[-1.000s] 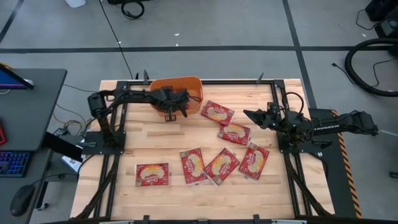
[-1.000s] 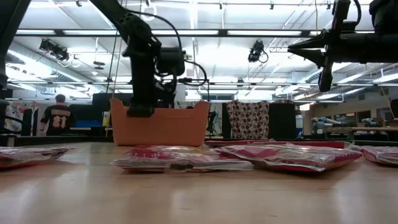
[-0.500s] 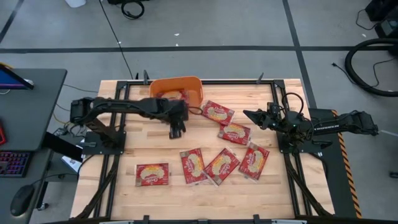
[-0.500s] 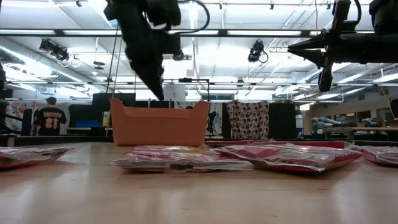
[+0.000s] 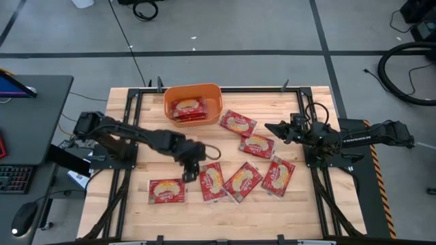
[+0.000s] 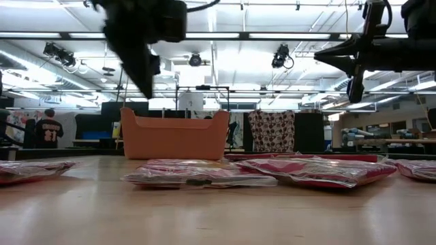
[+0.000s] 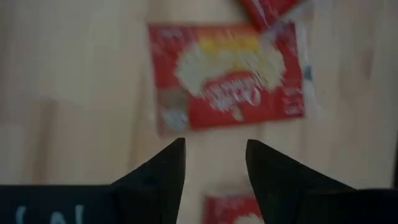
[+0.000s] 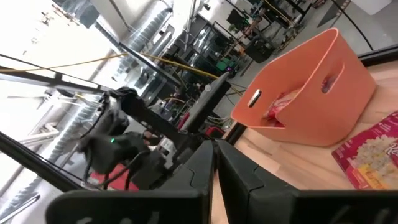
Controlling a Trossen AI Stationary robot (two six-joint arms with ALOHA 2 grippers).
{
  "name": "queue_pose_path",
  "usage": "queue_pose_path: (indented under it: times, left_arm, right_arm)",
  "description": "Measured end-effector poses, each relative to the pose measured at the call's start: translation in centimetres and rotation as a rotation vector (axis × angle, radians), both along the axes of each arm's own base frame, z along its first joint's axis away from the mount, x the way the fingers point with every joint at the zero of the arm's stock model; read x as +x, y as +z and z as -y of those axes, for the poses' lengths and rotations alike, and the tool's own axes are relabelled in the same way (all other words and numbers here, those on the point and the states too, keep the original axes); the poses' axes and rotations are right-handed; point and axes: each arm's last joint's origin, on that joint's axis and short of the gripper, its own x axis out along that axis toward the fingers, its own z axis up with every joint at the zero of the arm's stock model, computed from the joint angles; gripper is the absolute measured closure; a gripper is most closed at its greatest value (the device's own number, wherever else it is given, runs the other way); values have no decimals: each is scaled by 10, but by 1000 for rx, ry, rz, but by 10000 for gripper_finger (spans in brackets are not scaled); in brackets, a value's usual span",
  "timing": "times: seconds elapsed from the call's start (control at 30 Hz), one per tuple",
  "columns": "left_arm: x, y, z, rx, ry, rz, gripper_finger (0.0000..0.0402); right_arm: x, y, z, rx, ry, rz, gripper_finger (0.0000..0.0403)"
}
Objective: Sort popcorn bags into baskets
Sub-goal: Put the red popcorn bag into the orange bin
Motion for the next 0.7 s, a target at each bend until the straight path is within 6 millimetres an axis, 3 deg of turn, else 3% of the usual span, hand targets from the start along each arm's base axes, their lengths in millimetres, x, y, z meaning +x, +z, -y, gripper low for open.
queue_pose_path:
  times: [0.23, 0.4, 0.7]
  left_arm:
    - [-32, -32, 47, -79, -91, -154, 230]
    - [-54, -56, 55, -232, -30, -336, 230]
    - [-84, -58, 103, -158, 1, -356, 230]
  right_arm:
    - [1, -2, 0, 2, 0, -12, 375]
    - [1, -2, 0, 16, 2, -8, 375]
    - [1, -1, 0, 16, 2, -7, 375]
